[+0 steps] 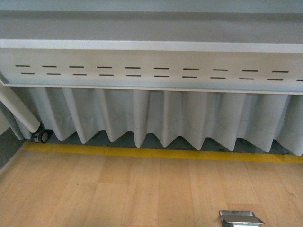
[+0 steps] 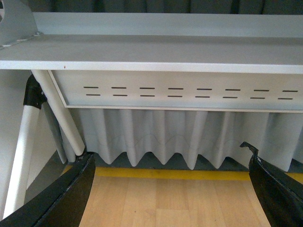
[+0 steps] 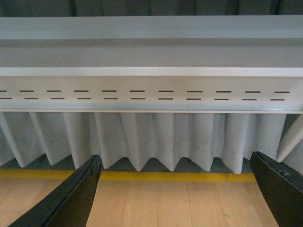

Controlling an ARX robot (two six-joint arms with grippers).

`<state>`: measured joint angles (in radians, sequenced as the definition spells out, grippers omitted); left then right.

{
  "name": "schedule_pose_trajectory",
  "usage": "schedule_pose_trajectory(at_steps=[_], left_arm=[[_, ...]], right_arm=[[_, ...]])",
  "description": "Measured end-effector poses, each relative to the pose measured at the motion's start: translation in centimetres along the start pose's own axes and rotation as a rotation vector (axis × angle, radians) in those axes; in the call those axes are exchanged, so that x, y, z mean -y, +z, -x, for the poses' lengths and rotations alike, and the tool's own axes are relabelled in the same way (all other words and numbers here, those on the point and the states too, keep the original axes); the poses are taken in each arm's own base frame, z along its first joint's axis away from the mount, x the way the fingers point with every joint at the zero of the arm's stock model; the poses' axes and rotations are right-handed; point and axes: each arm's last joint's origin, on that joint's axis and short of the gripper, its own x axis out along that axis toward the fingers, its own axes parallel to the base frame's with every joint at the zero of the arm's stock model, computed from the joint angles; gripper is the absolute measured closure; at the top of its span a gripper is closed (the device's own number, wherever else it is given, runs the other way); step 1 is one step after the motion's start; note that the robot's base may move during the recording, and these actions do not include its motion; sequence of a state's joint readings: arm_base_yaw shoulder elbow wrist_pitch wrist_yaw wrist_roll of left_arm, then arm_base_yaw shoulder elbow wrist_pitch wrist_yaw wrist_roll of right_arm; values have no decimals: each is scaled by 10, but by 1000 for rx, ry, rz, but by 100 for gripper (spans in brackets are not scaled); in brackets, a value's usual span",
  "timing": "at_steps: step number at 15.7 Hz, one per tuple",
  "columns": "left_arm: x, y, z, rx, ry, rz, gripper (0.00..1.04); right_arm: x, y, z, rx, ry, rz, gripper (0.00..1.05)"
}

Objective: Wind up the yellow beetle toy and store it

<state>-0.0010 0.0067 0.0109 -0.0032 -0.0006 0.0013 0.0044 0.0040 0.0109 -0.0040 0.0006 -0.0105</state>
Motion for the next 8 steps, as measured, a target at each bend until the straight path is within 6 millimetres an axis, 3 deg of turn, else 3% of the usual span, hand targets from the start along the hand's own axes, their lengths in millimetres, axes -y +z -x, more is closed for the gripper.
schedule_pose_trajectory(at_steps=[8], left_arm=[[0, 0, 0, 0, 0, 0, 7]], right_arm=[[0, 0, 0, 0, 0, 0, 6]])
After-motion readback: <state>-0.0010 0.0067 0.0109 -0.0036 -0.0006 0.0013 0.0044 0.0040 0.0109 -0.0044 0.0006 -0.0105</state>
